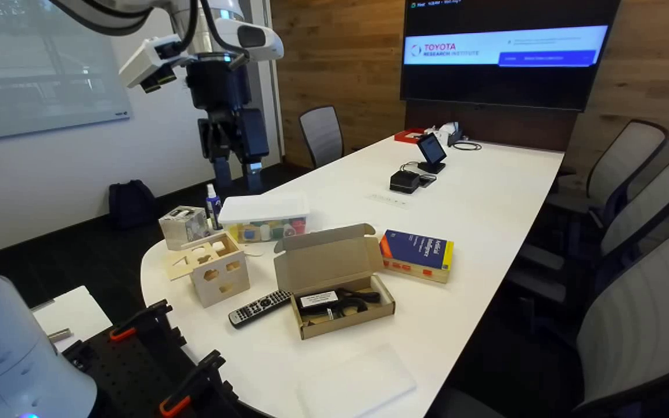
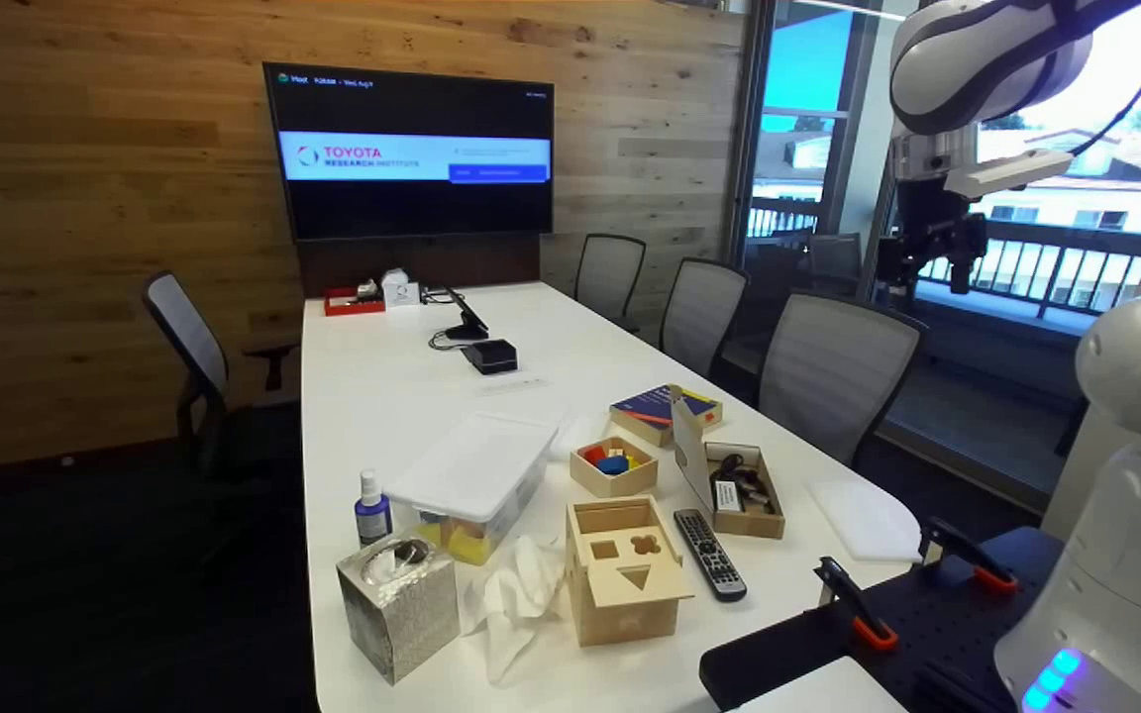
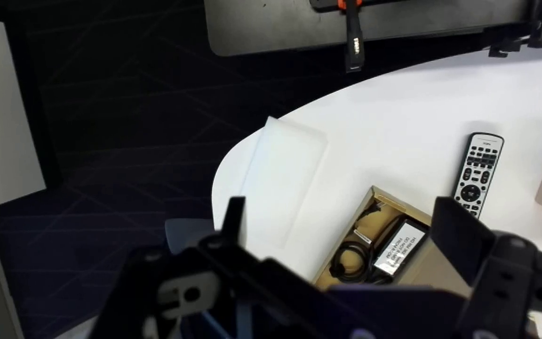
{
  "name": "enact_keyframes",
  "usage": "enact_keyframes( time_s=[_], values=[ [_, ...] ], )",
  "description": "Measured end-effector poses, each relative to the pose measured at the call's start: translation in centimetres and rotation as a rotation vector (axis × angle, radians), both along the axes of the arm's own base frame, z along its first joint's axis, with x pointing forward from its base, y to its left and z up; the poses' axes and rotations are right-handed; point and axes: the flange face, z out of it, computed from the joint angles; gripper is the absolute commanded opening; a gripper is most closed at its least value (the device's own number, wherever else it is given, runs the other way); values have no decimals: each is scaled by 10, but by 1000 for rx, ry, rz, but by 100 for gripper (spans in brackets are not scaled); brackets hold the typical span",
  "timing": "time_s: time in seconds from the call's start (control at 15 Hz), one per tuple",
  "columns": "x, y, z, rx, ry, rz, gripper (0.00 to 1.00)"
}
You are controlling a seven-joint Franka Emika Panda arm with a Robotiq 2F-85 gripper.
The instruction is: Press a button on the remote
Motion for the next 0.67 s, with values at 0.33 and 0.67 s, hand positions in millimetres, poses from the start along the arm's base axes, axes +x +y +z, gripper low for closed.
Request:
enact_keyframes(
  time_s=[0.33,0.67],
  values=[
    [16,61,-36,35,-42,0,100],
    [31,119,-81,35,-170,15,100]
  ],
)
